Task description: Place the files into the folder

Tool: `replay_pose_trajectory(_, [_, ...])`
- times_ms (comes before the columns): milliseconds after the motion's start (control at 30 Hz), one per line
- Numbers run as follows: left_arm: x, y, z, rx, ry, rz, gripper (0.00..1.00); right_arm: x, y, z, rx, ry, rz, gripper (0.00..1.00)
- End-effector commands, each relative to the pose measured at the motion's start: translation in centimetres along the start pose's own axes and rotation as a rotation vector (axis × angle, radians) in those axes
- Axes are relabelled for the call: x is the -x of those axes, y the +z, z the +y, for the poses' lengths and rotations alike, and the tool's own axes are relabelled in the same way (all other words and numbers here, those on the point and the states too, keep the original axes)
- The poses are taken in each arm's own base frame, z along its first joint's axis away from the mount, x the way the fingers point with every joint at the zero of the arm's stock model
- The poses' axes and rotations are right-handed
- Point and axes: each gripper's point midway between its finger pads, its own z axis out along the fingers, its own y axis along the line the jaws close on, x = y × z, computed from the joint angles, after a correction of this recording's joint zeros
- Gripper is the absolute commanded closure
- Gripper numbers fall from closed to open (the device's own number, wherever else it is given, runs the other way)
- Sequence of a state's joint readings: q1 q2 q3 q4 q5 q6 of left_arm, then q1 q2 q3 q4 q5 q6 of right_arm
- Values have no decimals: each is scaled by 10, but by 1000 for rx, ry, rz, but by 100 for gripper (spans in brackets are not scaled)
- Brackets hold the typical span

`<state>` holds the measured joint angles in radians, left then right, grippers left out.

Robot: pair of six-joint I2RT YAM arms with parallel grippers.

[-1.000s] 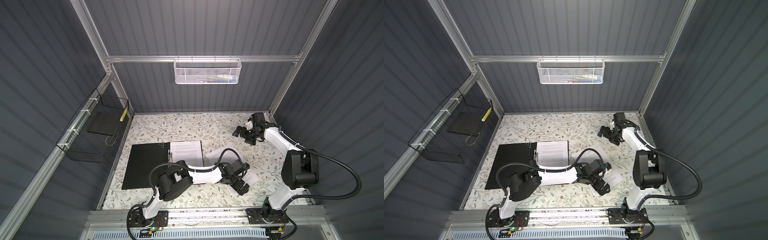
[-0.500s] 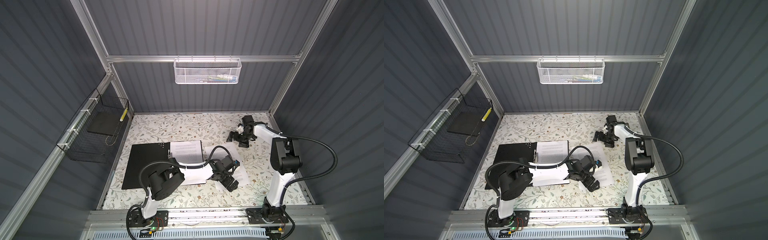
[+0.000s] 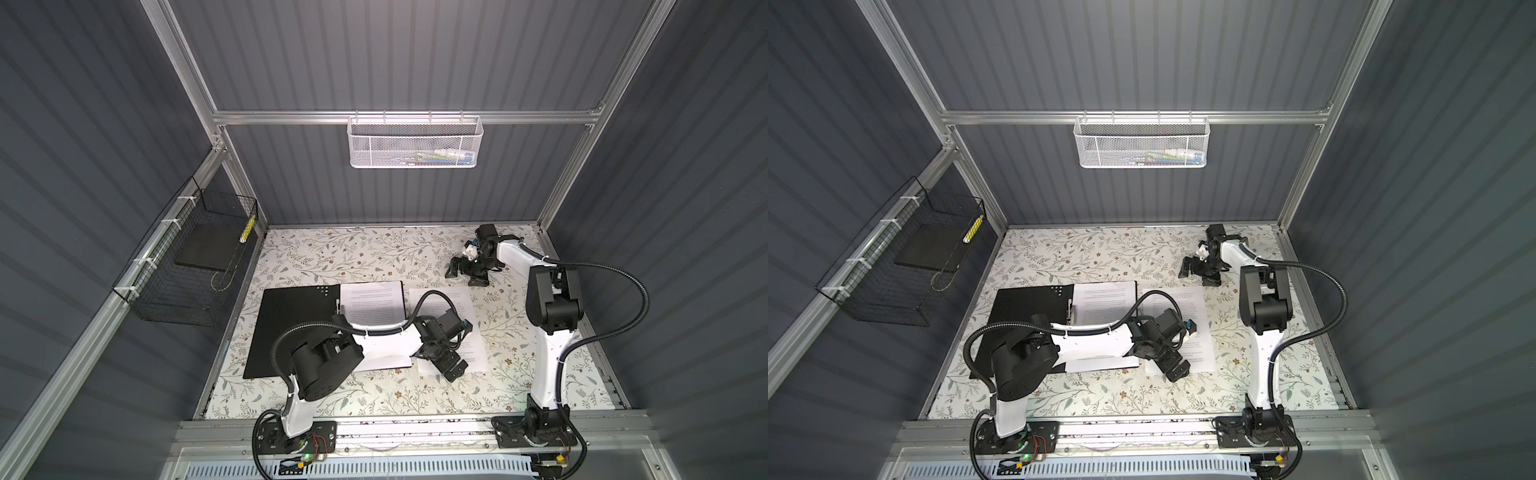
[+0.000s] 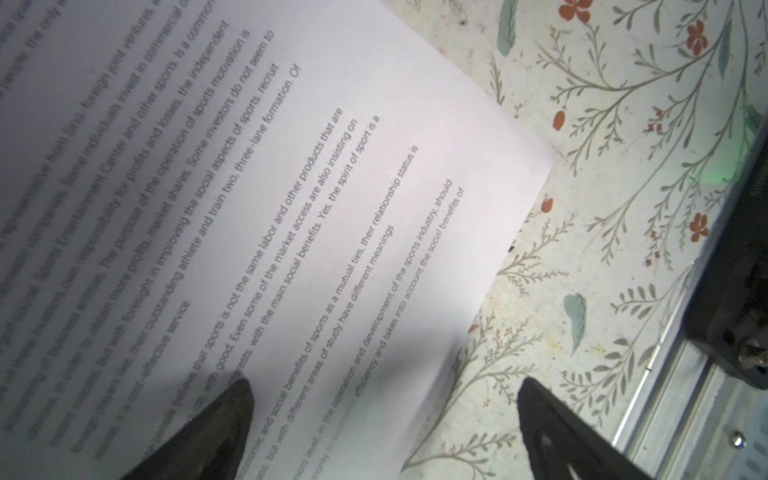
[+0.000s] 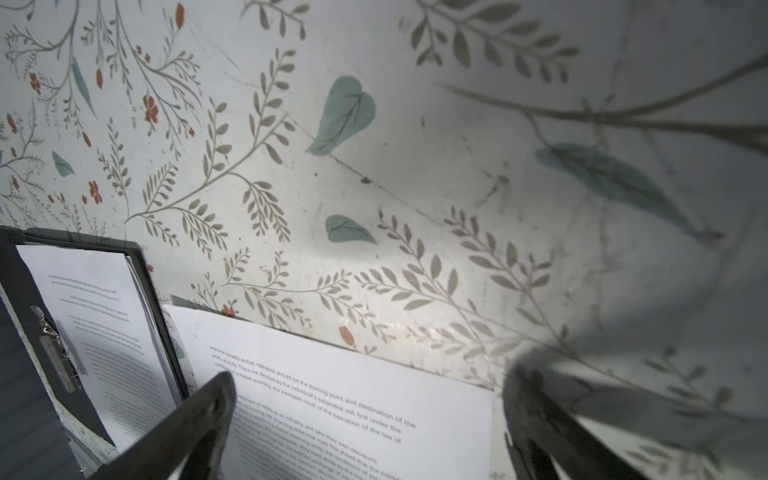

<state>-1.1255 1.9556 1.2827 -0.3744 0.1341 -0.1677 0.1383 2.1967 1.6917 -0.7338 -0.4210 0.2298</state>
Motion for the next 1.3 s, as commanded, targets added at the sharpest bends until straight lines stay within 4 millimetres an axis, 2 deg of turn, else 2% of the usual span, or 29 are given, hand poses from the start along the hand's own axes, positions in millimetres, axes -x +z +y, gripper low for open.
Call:
replay_pose_trajectory(0, [-57,9,22,57,-51,204,0,-20,8,4,23,5,86,1])
replay_pose_trajectory(200, [-50,7,25,52,-62,189,0,-40,15,11,47,14,145,1])
replay_pose_trajectory(333, [-47,9,28,48,-70,181,0,-50,12,17,74,26,156,1])
replay_pose_trajectory(533, [-43,10,32,42,-81,172,0,-65,12,15,86,48,181,1])
replay_pose_trajectory(767, [-41,18,35,39,-92,175,0,-68,-26,49,254,66,69,1])
replay_pose_trajectory(933, [-43,21,36,35,-93,177,0,-71,-50,60,369,109,-11,1])
replay_pose_trajectory(1000, [-43,21,35,32,-92,173,0,-75,-53,62,417,120,-26,1])
replay_pose_trajectory(1100, [-42,19,34,27,-91,164,0,-84,-48,61,437,115,-31,1])
replay_pose_trajectory(1267, [-40,14,34,24,-90,148,0,-99,-32,39,359,133,-35,5])
